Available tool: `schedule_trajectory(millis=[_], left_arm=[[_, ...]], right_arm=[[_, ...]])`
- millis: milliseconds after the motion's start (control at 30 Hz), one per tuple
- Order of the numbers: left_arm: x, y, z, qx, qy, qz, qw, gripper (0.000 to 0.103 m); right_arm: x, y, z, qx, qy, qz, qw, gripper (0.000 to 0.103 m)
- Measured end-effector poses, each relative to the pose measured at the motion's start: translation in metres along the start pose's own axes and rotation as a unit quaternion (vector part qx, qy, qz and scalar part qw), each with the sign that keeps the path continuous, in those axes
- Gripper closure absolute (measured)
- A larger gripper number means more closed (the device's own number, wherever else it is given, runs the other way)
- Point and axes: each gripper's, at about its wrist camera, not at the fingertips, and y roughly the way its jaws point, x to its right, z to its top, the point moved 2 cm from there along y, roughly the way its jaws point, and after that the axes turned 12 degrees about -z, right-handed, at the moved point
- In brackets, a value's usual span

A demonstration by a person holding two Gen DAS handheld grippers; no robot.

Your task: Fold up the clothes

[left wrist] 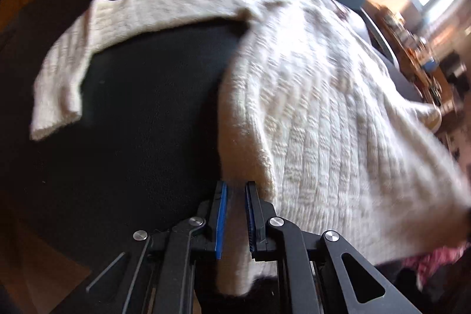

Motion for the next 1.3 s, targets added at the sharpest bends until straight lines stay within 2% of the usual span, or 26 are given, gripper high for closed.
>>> schedule_trajectory(millis=[33,100,167,233,267,333,400,467,533,667,767,833,867,900,933,967,1000,1033,1100,1167,1200,1233,1300], left_arm=[[0.004,0.004,-0.004,-0.009,0.008,0.005,0.9999,0.091],[0.011,0.012,-0.012,-0.025,0.022,0.022,0.9992,0.091],[0.013,0.011,-0.015,-0.024,0.020,0.017,0.9994,0.091],[0.007,0.004,-0.015,-0.022,-0.006,-0.008,0.9997,0.091],[0.001,0.000,-0.013,-0.015,-0.021,-0.020,0.9995,0.091],[-0.014,-0.009,-0.008,0.005,-0.059,-0.041,0.9974,0.088],[-0.029,-0.013,-0.003,0.016,-0.100,-0.068,0.9926,0.087],[-0.038,-0.012,0.002,0.024,-0.124,-0.075,0.9892,0.087],[-0.037,-0.008,0.005,0.023,-0.124,-0.070,0.9896,0.086],[-0.023,0.005,0.015,0.017,-0.101,-0.066,0.9925,0.082],[-0.012,0.018,0.029,0.008,-0.083,-0.071,0.9940,0.082],[-0.004,0.030,0.036,-0.001,-0.068,-0.075,0.9949,0.082],[0.000,0.034,0.041,-0.001,-0.057,-0.081,0.9951,0.082],[0.005,0.034,0.045,0.001,-0.045,-0.094,0.9946,0.082],[0.010,0.031,0.048,0.004,-0.036,-0.111,0.9931,0.082],[0.014,0.025,0.050,0.009,-0.028,-0.129,0.9912,0.082],[0.018,0.020,0.053,0.014,-0.020,-0.147,0.9889,0.082],[0.017,0.014,0.056,0.021,-0.019,-0.155,0.9874,0.082],[0.003,0.004,0.065,0.039,-0.036,-0.148,0.9876,0.079],[-0.024,-0.005,0.074,0.060,-0.076,-0.131,0.9866,0.079],[-0.042,-0.009,0.078,0.069,-0.108,-0.121,0.9844,0.078],[-0.058,-0.013,0.081,0.077,-0.135,-0.107,0.9820,0.078],[-0.087,-0.025,0.086,0.105,-0.180,-0.067,0.9757,0.078]], right_arm=[[0.000,-0.004,-0.002,-0.020,-0.021,-0.037,0.999,0.097],[0.030,0.010,-0.016,-0.078,0.007,-0.097,0.992,0.095],[0.061,0.022,-0.030,-0.130,0.040,-0.153,0.979,0.093],[0.093,0.018,-0.036,-0.119,0.083,-0.201,0.969,0.088],[0.107,0.015,-0.038,-0.106,0.101,-0.220,0.965,0.079],[0.130,0.009,-0.035,-0.074,0.145,-0.204,0.965,0.079],[0.150,0.017,-0.022,-0.048,0.189,-0.165,0.967,0.076],[0.164,0.033,-0.003,-0.032,0.227,-0.126,0.965,0.071],[0.176,0.055,0.018,-0.025,0.256,-0.090,0.962,0.068],[0.191,0.106,0.055,-0.045,0.262,-0.078,0.961,0.065],[0.186,0.140,0.074,-0.077,0.230,-0.093,0.966,0.064],[0.168,0.154,0.086,-0.082,0.165,-0.119,0.976,0.068],[0.156,0.160,0.092,-0.084,0.116,-0.152,0.978,0.087],[0.137,0.164,0.096,-0.087,0.030,-0.227,0.969,0.093],[0.117,0.167,0.100,-0.083,-0.066,-0.308,0.945,0.093],[0.096,0.166,0.101,-0.067,-0.173,-0.394,0.900,0.093],[0.090,0.165,0.101,-0.063,-0.231,-0.440,0.865,0.093],[0.100,0.164,0.103,-0.077,-0.231,-0.457,0.856,0.093],[0.127,0.161,0.104,-0.100,-0.221,-0.492,0.836,0.093],[0.146,0.158,0.106,-0.106,-0.191,-0.507,0.834,0.092],[0.153,0.155,0.108,-0.105,-0.173,-0.505,0.839,0.091],[0.153,0.150,0.112,-0.095,-0.152,-0.489,0.854,0.089],[0.143,0.135,0.122,-0.056,-0.123,-0.466,0.874,0.083]])
